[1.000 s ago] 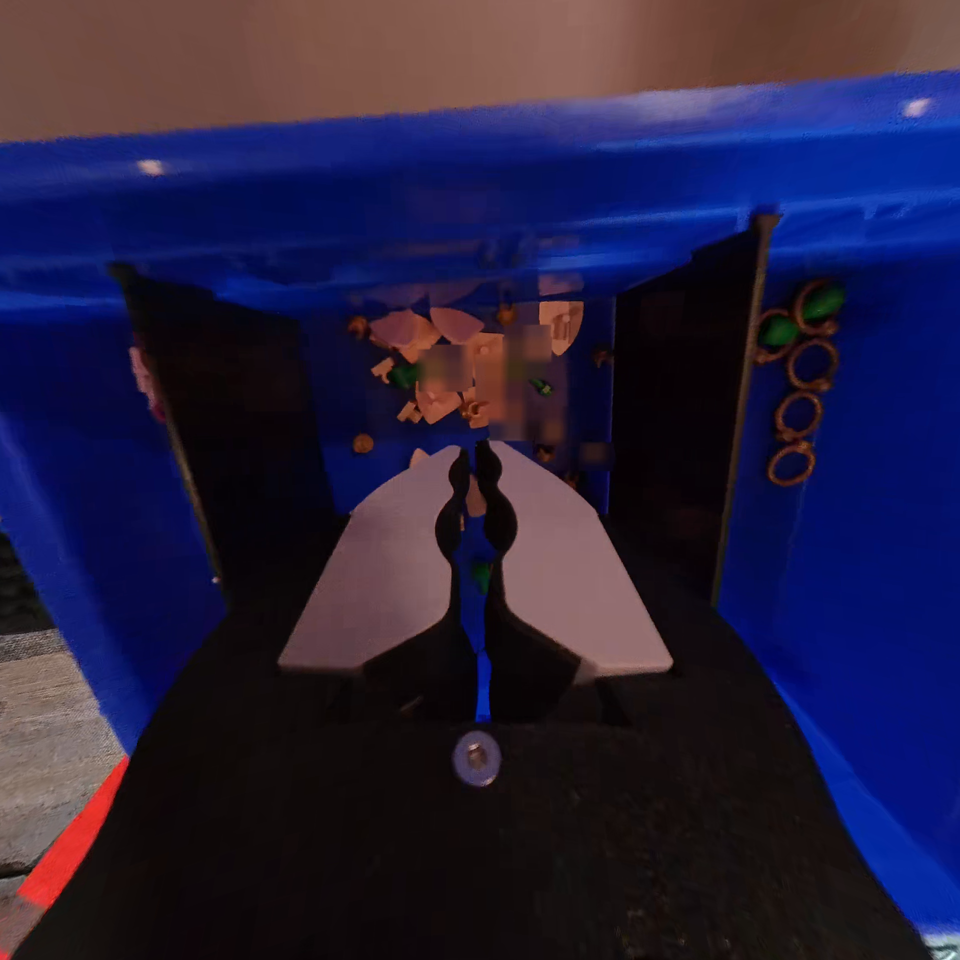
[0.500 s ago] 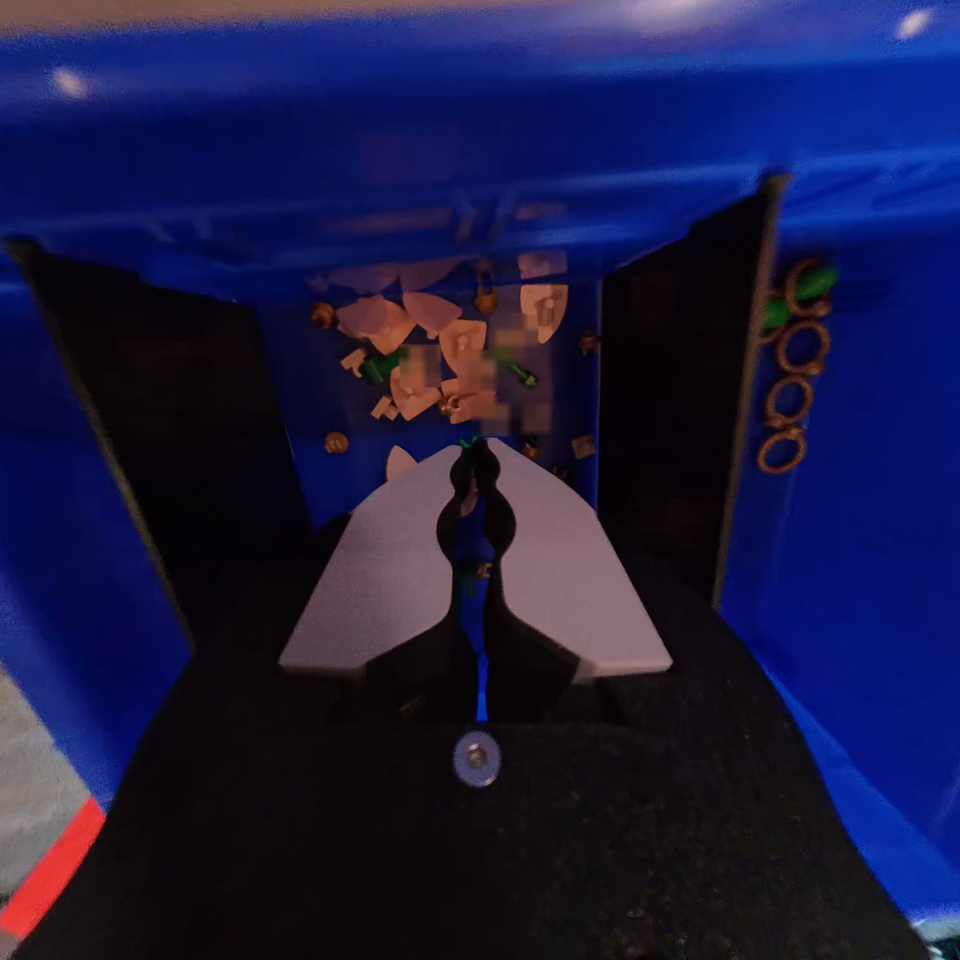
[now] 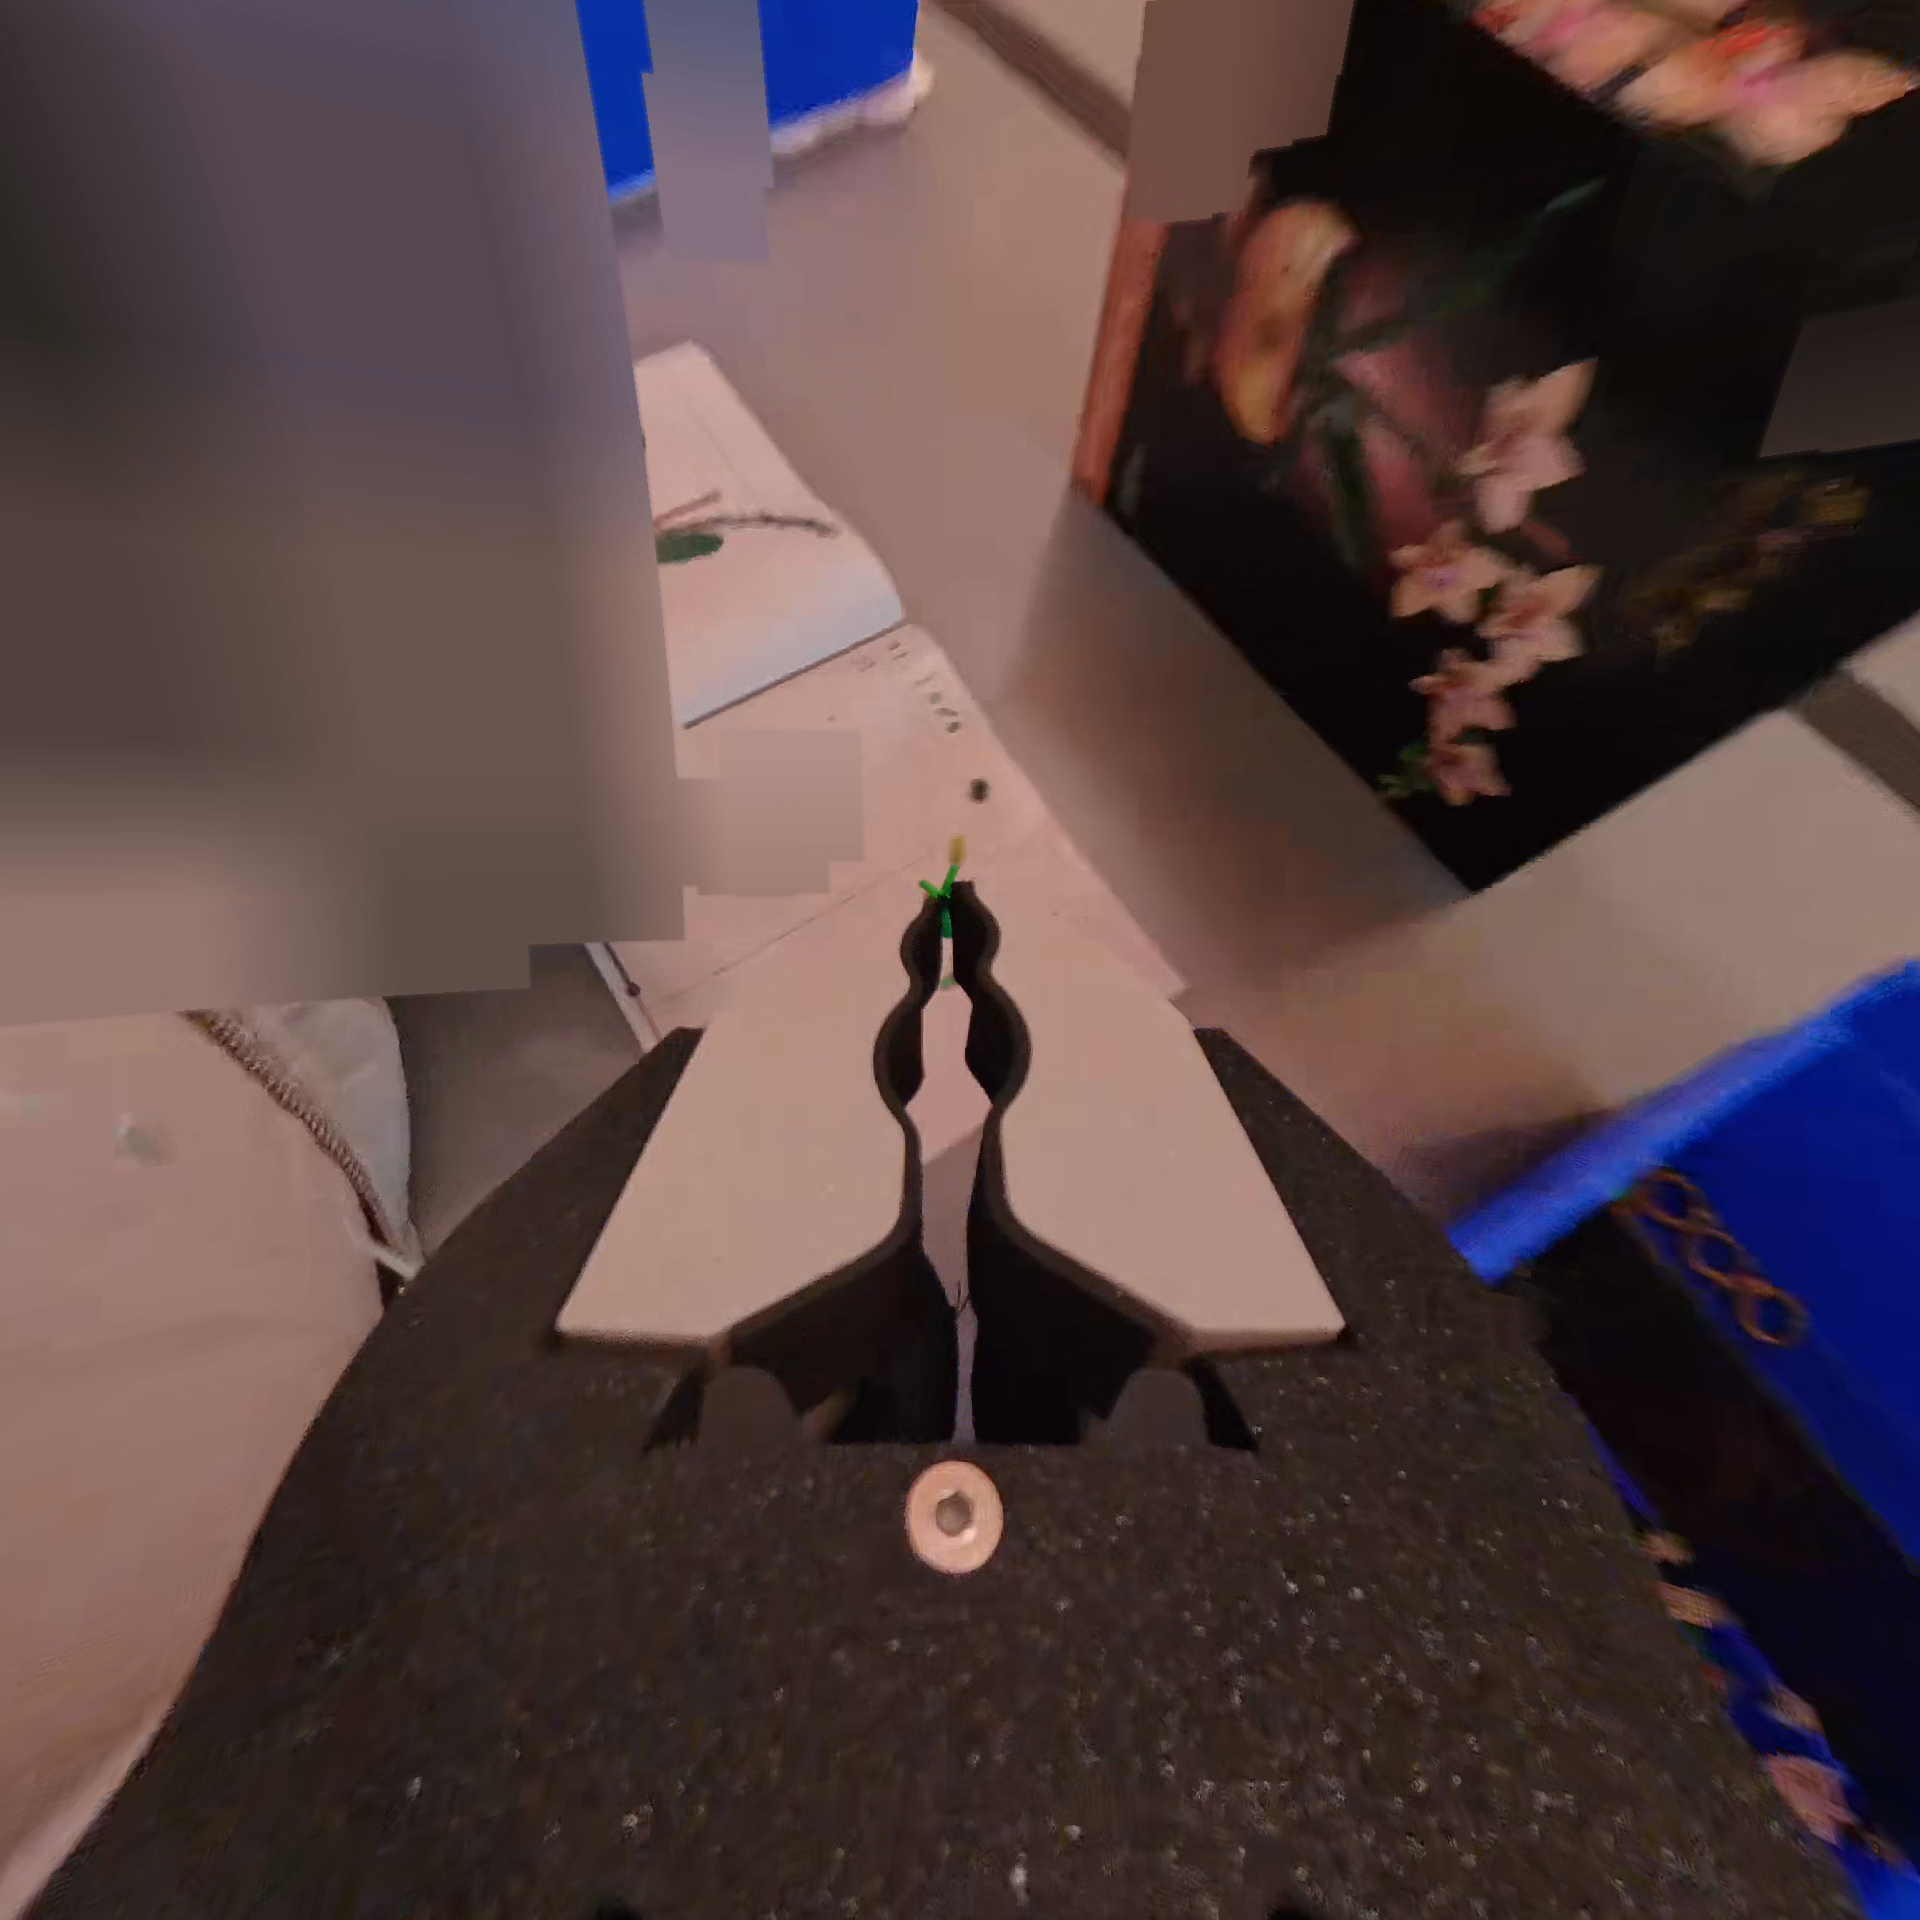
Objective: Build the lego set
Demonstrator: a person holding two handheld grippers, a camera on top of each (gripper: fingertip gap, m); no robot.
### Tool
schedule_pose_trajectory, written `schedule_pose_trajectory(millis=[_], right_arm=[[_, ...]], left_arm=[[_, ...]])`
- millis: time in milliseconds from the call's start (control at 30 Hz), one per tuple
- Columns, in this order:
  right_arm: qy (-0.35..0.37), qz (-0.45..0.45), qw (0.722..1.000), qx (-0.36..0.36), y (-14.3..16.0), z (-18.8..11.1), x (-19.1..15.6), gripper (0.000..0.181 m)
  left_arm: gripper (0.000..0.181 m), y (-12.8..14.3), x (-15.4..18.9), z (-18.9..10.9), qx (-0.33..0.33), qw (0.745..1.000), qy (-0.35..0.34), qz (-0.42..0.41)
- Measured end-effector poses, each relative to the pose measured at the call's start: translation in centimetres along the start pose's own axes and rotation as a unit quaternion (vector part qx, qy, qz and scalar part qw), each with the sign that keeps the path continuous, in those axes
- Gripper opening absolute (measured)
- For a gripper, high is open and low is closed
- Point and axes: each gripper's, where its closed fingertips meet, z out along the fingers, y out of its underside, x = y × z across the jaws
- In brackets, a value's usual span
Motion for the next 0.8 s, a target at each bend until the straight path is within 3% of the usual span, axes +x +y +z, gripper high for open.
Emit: schedule_pose_trajectory(millis=[167, 267, 400, 667, 800], right_arm=[[0.004, 0.017, 0.982, -0.188, 6.6, 7.3, -2.7, 0.002], [0.014, 0.032, 0.967, -0.253, 9.7, 8.4, -2.1, 0.004], [0.007, 0.033, 0.958, -0.286, 11.2, 9.0, -2.4, 0.015], [-0.005, 0.020, 0.975, -0.223, 9.0, 7.8, -3.1, 0.023], [-0.005, -0.003, 0.995, -0.097, 4.3, 2.8, -3.5, 0.011]], left_arm=[[0.022, 0.4, 0.8, -1.2, 0.002, 1.000, 0.011, 0.029], [0.022, 0.5, 1.2, -1.7, 0.010, 0.999, 0.024, 0.029], [0.022, 0.6, 0.9, -1.8, 0.021, 0.999, 0.027, 0.019], [0.022, 0.4, 0.8, -1.3, 0.016, 0.999, 0.029, 0.020], [0.022, 0.6, 0.5, -0.7, 0.000, 0.999, 0.018, 0.026]])
